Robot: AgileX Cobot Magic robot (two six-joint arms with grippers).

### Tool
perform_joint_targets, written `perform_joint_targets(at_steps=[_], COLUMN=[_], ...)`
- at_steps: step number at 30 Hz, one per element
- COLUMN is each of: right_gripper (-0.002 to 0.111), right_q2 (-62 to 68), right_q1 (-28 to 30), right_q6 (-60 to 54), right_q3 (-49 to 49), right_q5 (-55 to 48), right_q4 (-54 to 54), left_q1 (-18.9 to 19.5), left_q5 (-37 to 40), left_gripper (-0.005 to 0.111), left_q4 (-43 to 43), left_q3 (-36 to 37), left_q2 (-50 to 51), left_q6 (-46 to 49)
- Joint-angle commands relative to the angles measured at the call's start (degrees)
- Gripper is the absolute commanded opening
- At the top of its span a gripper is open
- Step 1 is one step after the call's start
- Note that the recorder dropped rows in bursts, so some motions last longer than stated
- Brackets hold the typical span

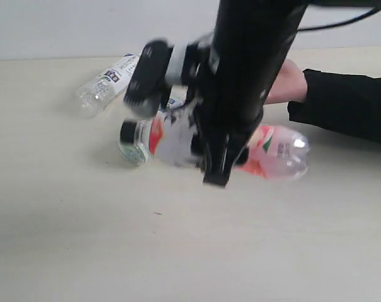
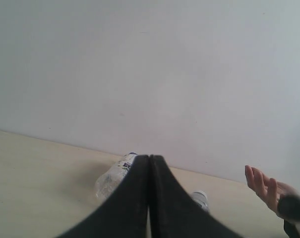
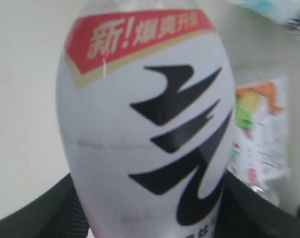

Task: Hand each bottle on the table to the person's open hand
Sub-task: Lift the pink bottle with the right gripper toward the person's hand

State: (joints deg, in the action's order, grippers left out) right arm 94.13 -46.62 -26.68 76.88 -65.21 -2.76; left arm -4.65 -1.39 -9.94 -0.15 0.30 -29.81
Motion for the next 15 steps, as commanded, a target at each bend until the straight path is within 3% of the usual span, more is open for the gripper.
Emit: perform_joint_targets(at_steps=[1,7,15], right_gripper=[0.000,0.000,0.000], right_q2=[-2.0,2.2,13.0], right_q1=[9.9,23.0,28.6], right_q6=[10.3,23.4,23.6], right_q3=[6.9,14.5,20.9], right_q5=[-1.6,0.2,1.5], right_q4=[-2.2,-1.5,13.6], left_q1=[0.1,0.1,0.1], left_q5=[-0.6,-0.6,-0.6], left_gripper=[0.000,0.000,0.000], left_q4=[0.3,0.3,0.3], left_q3=[0.2,0.2,0.2], left_q2=[-0.3,-0.3,-0.3], left_q6=[-0.2,-0.2,-0.2])
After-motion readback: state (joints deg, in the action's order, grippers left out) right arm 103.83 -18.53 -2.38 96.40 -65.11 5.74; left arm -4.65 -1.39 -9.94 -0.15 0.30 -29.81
